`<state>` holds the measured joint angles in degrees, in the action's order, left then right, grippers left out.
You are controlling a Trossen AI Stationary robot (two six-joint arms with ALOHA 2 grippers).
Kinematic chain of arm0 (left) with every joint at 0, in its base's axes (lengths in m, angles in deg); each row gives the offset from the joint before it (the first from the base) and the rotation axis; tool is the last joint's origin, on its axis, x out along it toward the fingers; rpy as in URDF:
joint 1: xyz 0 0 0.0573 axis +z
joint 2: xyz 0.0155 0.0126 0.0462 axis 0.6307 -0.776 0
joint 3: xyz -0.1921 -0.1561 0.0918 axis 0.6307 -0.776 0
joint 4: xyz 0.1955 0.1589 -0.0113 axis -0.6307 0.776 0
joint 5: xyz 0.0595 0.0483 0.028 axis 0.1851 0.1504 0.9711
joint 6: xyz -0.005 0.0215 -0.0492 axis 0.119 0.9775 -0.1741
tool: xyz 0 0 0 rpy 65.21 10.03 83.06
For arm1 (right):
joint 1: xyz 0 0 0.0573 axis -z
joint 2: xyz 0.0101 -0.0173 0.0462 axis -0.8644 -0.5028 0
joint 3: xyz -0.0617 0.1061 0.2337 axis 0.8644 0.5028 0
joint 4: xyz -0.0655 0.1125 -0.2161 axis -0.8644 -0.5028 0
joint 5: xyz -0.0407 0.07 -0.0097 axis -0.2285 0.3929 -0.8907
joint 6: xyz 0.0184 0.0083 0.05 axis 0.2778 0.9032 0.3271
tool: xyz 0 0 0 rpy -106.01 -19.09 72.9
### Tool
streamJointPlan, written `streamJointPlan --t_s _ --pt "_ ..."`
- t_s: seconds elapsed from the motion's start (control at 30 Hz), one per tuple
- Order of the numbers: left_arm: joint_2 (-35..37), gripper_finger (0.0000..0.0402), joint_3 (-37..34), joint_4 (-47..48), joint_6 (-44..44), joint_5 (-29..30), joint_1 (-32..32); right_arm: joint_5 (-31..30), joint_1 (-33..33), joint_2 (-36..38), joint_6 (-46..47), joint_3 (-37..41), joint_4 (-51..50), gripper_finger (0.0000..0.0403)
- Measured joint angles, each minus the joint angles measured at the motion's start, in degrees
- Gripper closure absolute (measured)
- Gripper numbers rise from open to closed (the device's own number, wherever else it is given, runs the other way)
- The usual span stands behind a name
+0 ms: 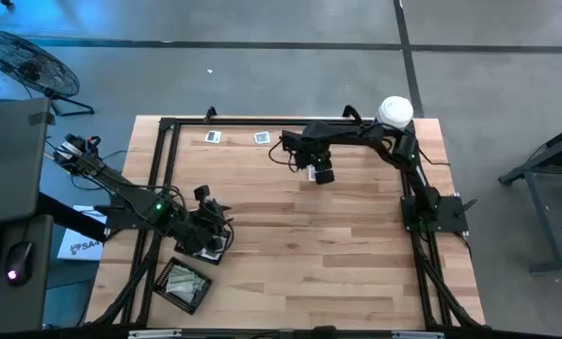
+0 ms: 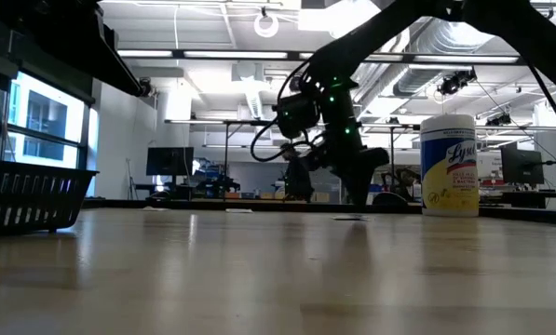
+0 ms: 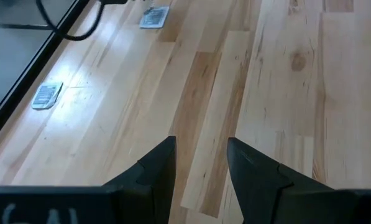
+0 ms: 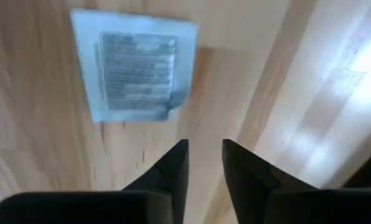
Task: Pick & Place First Aid Supplies
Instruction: Put the towelette pack into the top black bin
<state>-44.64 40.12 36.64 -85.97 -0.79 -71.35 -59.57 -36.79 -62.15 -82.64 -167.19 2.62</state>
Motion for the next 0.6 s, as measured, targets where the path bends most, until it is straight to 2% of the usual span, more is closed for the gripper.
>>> streamJointPlan --t_s 0.13,0.2,0.6 --pt "0.0 0.0261 0.0 0.1 0.0 0.0 0.0 6.9 1.0 0.0 1.2 0.0 2.4 0.0290" --pt "0.0 0.0261 0.0 0.1 0.0 0.0 0.0 8.2 1.1 0.0 1.3 0.0 2.9 0.0287" --pt "0.0 0.0261 0.0 0.0 0.0 -0.1 0.0 8.4 2.8 0.0 8.7 0.0 4.4 0.0310"
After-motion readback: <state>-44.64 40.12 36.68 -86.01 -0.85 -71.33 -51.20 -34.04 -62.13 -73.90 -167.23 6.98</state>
